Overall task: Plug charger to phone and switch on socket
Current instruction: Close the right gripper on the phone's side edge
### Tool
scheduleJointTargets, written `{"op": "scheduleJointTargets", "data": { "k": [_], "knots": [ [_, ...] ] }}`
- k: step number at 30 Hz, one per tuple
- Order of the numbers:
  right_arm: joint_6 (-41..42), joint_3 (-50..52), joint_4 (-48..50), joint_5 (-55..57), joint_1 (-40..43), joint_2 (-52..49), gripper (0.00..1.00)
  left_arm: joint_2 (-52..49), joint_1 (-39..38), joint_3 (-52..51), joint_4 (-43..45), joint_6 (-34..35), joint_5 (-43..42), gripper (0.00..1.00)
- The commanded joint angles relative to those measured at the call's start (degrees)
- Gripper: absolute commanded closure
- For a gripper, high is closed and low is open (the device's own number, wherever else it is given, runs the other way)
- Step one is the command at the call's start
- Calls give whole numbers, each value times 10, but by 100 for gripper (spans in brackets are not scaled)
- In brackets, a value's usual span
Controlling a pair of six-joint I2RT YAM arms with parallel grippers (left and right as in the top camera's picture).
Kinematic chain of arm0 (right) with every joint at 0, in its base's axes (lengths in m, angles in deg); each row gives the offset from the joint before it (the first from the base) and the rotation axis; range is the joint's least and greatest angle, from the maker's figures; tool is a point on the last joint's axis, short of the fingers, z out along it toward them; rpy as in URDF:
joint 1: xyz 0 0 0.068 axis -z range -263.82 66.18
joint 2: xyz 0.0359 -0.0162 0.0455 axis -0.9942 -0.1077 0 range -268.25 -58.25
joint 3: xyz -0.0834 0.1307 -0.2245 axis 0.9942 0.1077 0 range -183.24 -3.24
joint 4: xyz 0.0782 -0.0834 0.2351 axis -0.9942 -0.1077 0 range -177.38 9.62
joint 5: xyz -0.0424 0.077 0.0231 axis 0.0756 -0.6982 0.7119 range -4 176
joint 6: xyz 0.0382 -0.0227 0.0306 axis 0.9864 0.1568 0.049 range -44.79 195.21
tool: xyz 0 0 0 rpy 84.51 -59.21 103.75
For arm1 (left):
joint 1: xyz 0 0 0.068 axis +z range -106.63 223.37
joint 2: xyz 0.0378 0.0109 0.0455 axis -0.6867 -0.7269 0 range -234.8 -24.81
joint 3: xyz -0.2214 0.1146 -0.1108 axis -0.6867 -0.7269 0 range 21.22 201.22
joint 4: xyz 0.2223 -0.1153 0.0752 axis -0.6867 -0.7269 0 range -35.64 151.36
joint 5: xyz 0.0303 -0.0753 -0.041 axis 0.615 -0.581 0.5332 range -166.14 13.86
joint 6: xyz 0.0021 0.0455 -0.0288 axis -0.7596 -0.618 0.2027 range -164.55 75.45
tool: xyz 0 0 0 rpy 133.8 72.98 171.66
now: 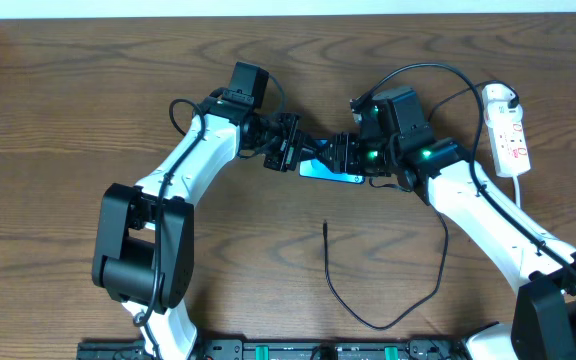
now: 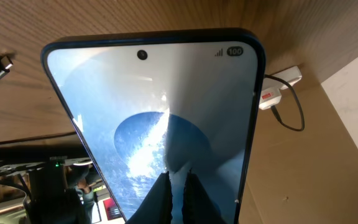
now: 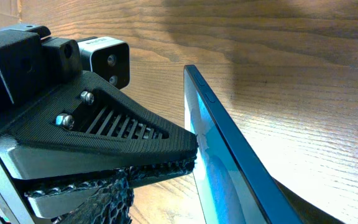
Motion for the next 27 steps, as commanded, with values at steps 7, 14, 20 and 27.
{"op": "scheduleJointTargets", "data": {
  "k": [7, 14, 20, 27],
  "knots": [
    [3, -8, 7, -20, 3, 0, 99, 13, -6, 16, 1, 2, -22, 61],
    [3, -8, 6, -21, 15, 0, 99, 13, 4, 16, 1, 1, -23, 12],
    [6, -8, 7, -20, 23, 0, 99, 13, 12, 16, 1, -1, -23, 10],
    [14, -8, 27, -34, 26, 0, 99, 13, 12, 16, 1, -3, -22, 9]
  ]
}}
